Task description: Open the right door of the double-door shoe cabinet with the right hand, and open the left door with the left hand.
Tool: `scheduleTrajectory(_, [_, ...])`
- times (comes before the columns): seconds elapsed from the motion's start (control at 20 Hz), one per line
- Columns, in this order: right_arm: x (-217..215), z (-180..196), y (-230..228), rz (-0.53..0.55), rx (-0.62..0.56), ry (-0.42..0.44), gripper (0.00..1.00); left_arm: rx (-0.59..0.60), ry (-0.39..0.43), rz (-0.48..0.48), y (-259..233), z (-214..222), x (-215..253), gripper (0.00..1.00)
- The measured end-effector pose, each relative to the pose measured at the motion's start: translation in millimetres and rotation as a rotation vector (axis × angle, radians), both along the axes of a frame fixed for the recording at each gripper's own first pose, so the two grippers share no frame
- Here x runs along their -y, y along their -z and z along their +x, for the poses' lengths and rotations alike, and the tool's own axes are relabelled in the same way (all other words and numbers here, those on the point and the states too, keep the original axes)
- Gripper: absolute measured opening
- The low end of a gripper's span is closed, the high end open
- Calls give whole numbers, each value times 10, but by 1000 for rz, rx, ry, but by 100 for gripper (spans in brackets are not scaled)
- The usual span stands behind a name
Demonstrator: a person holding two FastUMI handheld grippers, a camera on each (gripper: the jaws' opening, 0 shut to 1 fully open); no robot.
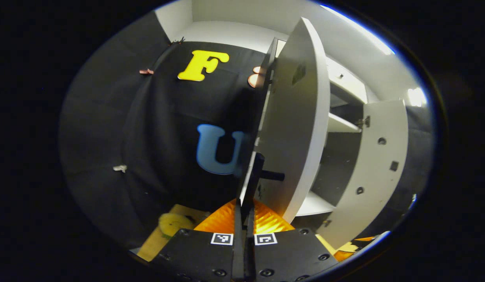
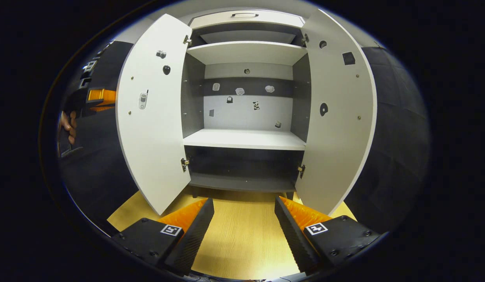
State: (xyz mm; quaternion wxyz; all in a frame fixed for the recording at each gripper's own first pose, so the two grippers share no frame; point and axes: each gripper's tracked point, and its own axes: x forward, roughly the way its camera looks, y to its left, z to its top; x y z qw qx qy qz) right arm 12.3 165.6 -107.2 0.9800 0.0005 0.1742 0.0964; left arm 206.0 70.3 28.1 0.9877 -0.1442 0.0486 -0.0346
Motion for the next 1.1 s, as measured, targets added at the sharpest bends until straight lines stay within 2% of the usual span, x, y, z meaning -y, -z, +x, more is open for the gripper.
scheduleTrajectory(0.15, [123,1,-98,-11,17,25,98,6,-36,162,47,-10,-63,5])
scheduleTrajectory(0.25, [221,14,-143,-7,25,41,98,-6,-42,201,53,-85,-51,5])
scheduleTrajectory(0.4, [341,74,-188,4,36,48,98,-17,-65,188,59,-195,-64,5])
scheduleTrajectory(0.65, [610,279,-298,45,58,41,98,-25,-148,196,29,-468,-6,5])
scheduleTrajectory(0.8, [857,363,-412,68,87,41,98,-29,-254,287,90,-657,29,6])
scheduleTrajectory(0.95, [1091,400,-473,91,93,29,98,-33,-226,266,194,-746,524,9])
scheduleTrajectory(1.0, [1159,394,-488,96,95,22,98,-35,-203,247,233,-754,712,5])
scheduleTrajectory(1.05, [1239,389,-507,97,99,15,98,-33,-186,231,271,-748,879,13])
scheduleTrajectory(1.1, [1317,386,-524,96,105,7,98,-28,-181,213,274,-748,1030,15])
